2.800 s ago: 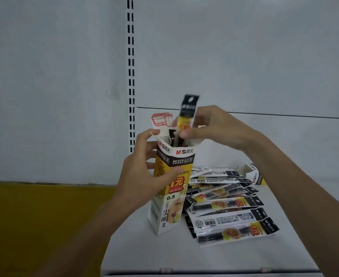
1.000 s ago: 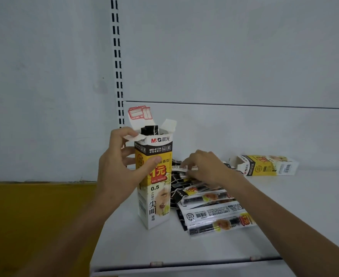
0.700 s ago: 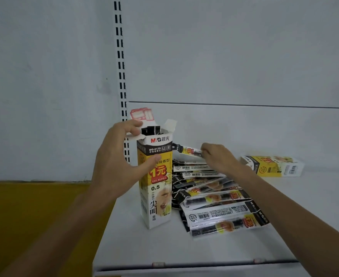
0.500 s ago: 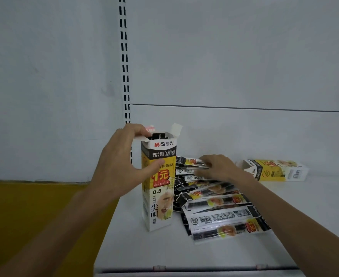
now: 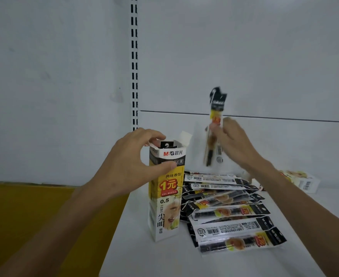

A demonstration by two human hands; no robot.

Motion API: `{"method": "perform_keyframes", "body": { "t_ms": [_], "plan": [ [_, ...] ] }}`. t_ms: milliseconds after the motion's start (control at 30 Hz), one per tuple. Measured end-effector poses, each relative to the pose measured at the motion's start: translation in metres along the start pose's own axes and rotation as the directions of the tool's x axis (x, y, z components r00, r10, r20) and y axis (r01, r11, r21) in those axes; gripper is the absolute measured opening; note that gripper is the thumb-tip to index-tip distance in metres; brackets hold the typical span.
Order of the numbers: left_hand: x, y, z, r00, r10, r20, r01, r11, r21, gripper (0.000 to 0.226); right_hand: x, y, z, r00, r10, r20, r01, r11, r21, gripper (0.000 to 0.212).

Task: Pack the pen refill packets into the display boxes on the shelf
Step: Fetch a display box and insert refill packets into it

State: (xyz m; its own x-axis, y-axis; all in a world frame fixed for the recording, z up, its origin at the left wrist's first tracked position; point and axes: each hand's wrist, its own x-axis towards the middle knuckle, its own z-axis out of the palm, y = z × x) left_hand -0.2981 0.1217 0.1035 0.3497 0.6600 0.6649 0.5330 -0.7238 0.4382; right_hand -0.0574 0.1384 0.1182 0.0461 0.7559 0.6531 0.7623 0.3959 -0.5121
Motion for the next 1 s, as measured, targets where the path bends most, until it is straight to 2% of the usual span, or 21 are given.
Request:
{"method": "perform_keyframes", "body": {
  "t_ms": [67,167,367,433,633,733,900,1000],
  "plan": [
    [0.003,0.003,-0.003,1.0,-0.016,0.004,0.016,1.0,0.011,0.048,0.007,-0.019,-0.011,0.993,-0.036,-0.115,0.042,0.998,0.054,0.035],
    [0.005,0.005,-0.004,0.999,-0.039,0.022,0.038,0.998,0.044,0.046,0.016,-0.041,-0.022,0.989,-0.04,-0.142,0.083,0.948,0.308,0.017],
    [0.002,0.003,0.003,0.999,0.014,0.049,-0.02,0.992,0.127,0.039,0.023,-0.073,-0.029,0.96,-0.135,-0.245,0.243,0.836,0.492,0.006],
    [-0.001,0.004,0.005,0.998,0.047,0.033,-0.051,0.989,0.137,0.04,0.023,-0.077,-0.029,0.966,-0.144,-0.216,0.242,0.8,0.549,0.002],
    [-0.002,0.009,0.0,0.995,0.001,0.099,-0.009,0.996,0.086,0.031,0.02,-0.084,-0.025,0.986,-0.118,-0.116,0.165,0.749,0.642,0.012],
    [-0.002,0.012,-0.002,0.99,-0.008,0.14,0.008,1.0,0.002,0.023,0.017,-0.084,-0.017,0.992,-0.126,-0.026,0.114,0.769,0.629,0.009],
    [-0.003,0.016,-0.006,0.984,0.009,0.177,0.019,0.988,-0.154,0.028,0.014,-0.079,-0.003,0.988,-0.117,0.102,0.029,0.782,0.622,0.016],
    [-0.003,0.013,-0.005,0.985,0.014,0.171,0.024,0.975,-0.22,0.028,0.01,-0.073,0.001,0.967,-0.138,0.215,-0.005,0.83,0.557,0.016]
  ]
}}
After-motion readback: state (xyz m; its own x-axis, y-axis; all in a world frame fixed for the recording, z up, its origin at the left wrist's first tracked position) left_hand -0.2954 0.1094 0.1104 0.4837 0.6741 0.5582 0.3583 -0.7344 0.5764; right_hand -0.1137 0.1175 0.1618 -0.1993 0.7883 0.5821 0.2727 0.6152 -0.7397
